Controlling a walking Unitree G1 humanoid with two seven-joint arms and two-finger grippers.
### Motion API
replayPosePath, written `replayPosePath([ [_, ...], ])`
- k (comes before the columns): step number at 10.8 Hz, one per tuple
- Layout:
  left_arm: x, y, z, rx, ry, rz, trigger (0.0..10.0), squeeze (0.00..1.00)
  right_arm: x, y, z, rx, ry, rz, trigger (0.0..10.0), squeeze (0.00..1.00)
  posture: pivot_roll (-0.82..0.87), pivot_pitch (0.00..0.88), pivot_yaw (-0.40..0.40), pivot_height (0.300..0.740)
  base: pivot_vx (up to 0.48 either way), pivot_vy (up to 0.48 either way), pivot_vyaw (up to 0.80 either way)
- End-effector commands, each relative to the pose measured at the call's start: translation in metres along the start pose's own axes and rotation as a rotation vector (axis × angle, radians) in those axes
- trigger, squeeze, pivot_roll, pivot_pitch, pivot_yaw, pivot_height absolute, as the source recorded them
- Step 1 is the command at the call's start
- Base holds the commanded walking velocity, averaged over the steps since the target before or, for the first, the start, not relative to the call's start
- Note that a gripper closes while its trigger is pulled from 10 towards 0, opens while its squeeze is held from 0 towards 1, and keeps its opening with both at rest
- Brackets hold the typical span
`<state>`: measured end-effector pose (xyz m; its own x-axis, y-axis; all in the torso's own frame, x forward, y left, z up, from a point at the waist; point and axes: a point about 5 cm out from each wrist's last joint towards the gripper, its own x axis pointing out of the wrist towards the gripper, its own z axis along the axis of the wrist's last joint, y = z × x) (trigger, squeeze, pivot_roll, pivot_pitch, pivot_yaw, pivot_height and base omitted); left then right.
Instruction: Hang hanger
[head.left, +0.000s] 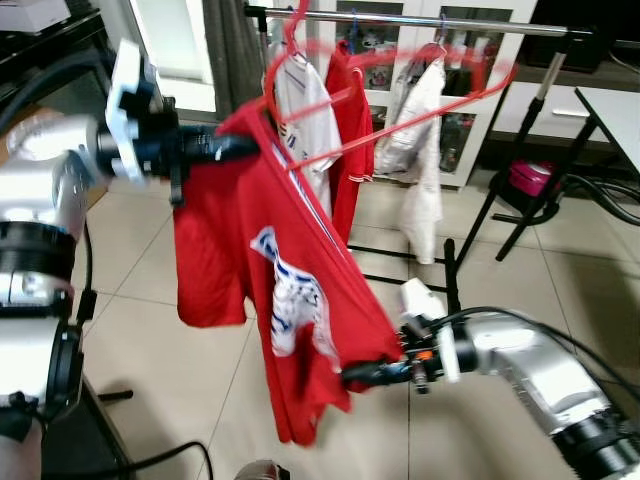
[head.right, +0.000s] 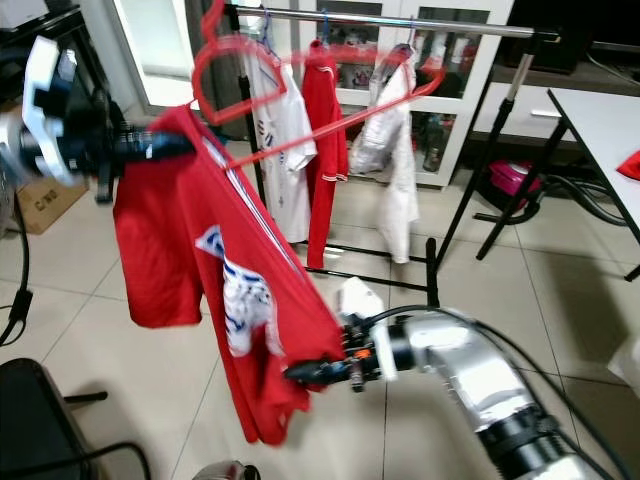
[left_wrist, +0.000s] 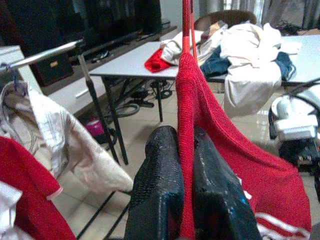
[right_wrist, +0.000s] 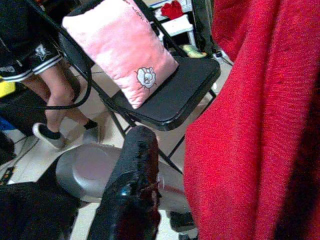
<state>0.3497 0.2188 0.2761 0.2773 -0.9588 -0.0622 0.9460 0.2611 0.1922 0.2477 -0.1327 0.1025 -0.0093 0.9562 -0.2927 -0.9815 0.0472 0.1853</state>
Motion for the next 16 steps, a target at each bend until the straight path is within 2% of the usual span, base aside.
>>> replayPosePath([
  [1,-0.005,0.000,0.009,0.049,-0.012,0.017,0.0,0.00,-0.015,-0.001,-0.007,0.046,0.014,-0.035,0.0,0.00,0.06,0.021,0.040,0.740,0.000,0.000,0.00],
  [3,-0.007,-0.003,0.000,0.043,0.000,0.020,0.0,0.00,-0.030,-0.009,-0.004,0.046,-0.009,-0.119,0.0,0.00,0.06,0.015,0.037,0.740,0.000,0.000,0.00],
  [5,-0.009,-0.014,-0.012,0.025,0.016,0.008,0.0,0.00,-0.053,-0.021,-0.001,0.049,-0.037,-0.278,0.0,0.00,0.06,0.009,0.036,0.740,0.000,0.000,0.00],
  [6,-0.012,-0.020,-0.018,0.014,0.027,0.004,0.0,0.00,-0.067,-0.029,-0.001,0.032,-0.034,-0.385,0.0,0.00,0.06,0.007,0.035,0.740,0.000,0.000,0.00],
  [8,-0.014,-0.038,-0.034,-0.012,0.072,-0.019,0.0,0.00,-0.098,-0.053,0.002,-0.023,-0.027,-0.703,0.0,0.00,0.05,0.003,0.035,0.740,0.000,0.000,0.00],
  [9,-0.014,-0.049,-0.043,-0.018,0.110,-0.034,0.0,0.00,-0.114,-0.065,0.010,-0.049,-0.060,-0.863,0.0,0.00,0.05,0.000,0.031,0.740,0.000,0.000,0.00],
  [10,-0.013,-0.064,-0.054,-0.004,0.201,-0.065,0.0,0.00,-0.127,-0.075,0.022,-0.072,-0.117,-1.001,0.0,0.00,0.05,0.000,0.025,0.740,0.000,0.000,0.00],
  [12,-0.011,-0.074,-0.064,-0.011,0.271,-0.081,0.0,0.00,-0.132,-0.082,0.029,-0.093,-0.147,-1.066,0.0,0.00,0.06,0.000,0.017,0.740,0.000,0.000,0.00],
  [13,-0.016,-0.080,-0.075,-0.008,0.360,-0.068,0.0,0.00,-0.137,-0.087,0.034,-0.105,-0.162,-1.102,0.0,0.00,0.06,0.000,0.015,0.740,0.000,0.000,0.00],
  [16,-0.023,-0.087,-0.087,0.004,0.489,-0.044,0.0,0.00,-0.142,-0.091,0.038,-0.133,-0.167,-1.131,0.0,0.00,0.06,0.000,0.013,0.740,0.000,0.000,0.00],
])
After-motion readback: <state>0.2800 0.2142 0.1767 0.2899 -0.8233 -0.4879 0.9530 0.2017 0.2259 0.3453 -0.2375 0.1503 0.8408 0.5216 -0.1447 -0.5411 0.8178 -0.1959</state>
